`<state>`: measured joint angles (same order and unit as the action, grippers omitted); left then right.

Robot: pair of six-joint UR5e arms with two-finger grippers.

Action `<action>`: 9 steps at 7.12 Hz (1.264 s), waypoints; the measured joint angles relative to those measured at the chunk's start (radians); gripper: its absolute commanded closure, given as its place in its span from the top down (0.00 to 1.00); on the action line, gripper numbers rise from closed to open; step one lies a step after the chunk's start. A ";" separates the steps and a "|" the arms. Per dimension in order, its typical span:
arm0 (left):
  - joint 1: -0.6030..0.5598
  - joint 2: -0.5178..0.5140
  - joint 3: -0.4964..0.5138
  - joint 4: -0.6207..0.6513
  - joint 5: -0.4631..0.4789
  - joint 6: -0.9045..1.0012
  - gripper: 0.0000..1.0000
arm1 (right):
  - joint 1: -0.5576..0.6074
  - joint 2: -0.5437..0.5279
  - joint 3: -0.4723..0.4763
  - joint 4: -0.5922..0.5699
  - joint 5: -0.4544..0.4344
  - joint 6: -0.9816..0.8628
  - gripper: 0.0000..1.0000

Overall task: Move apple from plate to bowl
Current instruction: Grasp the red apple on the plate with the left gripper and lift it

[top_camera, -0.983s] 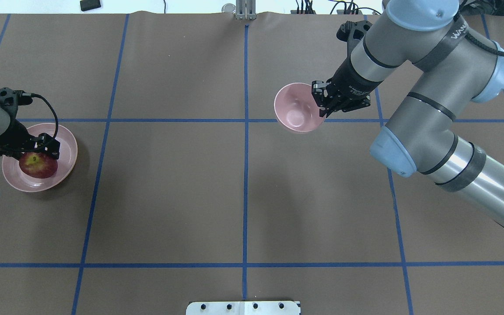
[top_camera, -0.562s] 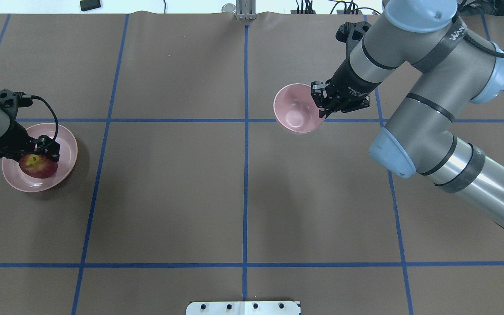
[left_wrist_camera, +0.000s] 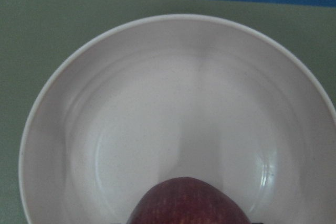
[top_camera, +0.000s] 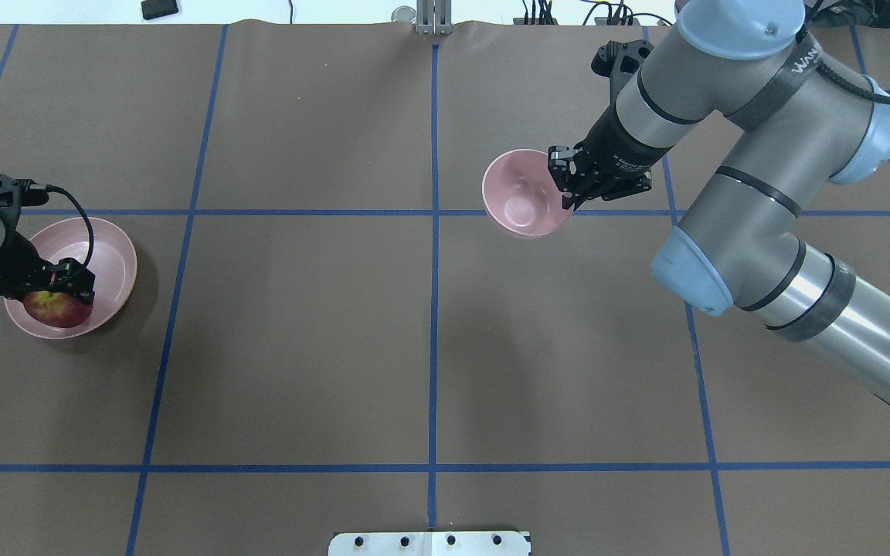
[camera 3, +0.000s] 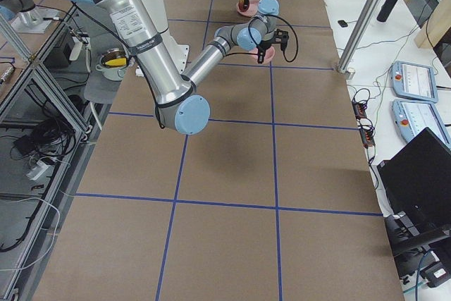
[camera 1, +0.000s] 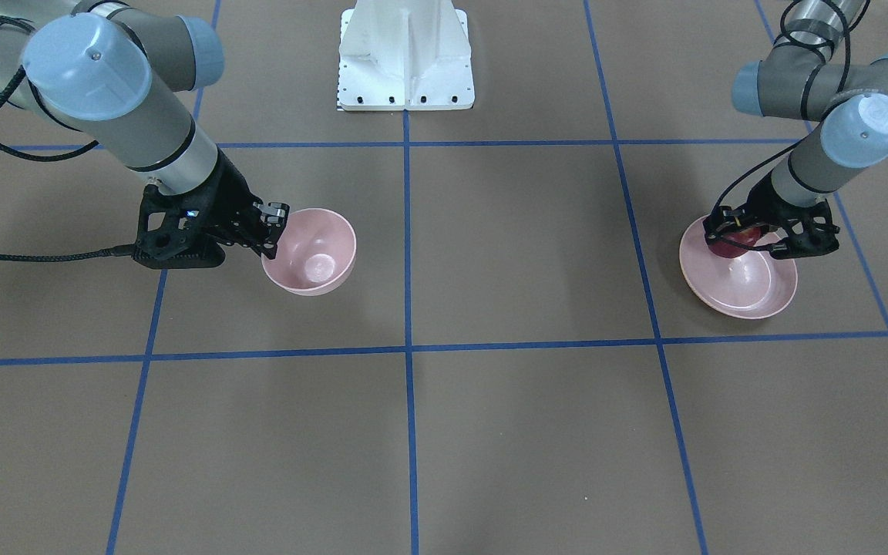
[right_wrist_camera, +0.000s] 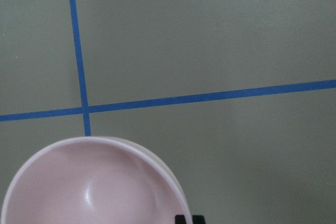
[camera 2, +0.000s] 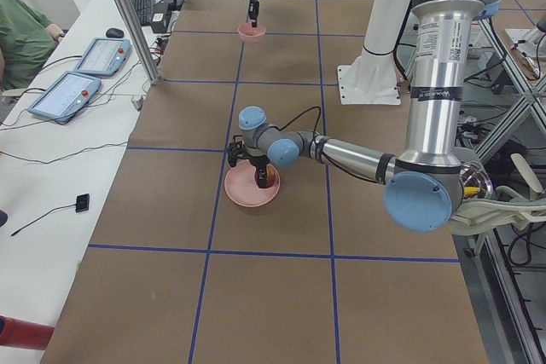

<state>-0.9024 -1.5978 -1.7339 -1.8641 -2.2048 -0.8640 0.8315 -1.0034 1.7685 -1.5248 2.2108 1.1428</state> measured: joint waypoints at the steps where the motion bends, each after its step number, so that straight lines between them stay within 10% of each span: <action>1: 0.000 -0.001 -0.076 0.106 -0.010 0.003 0.00 | -0.003 0.000 0.000 0.000 0.000 0.000 0.00; 4: -0.002 -0.199 -0.275 0.575 -0.015 0.012 0.00 | -0.057 0.028 -0.046 0.004 -0.035 -0.001 0.00; 9: -0.002 -0.439 -0.204 0.688 -0.018 -0.013 0.00 | -0.157 0.235 -0.394 0.128 -0.143 -0.005 0.00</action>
<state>-0.9049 -2.0365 -1.9379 -1.1766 -2.2227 -0.8770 0.6741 -0.7679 1.3741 -1.3971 2.0675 1.1381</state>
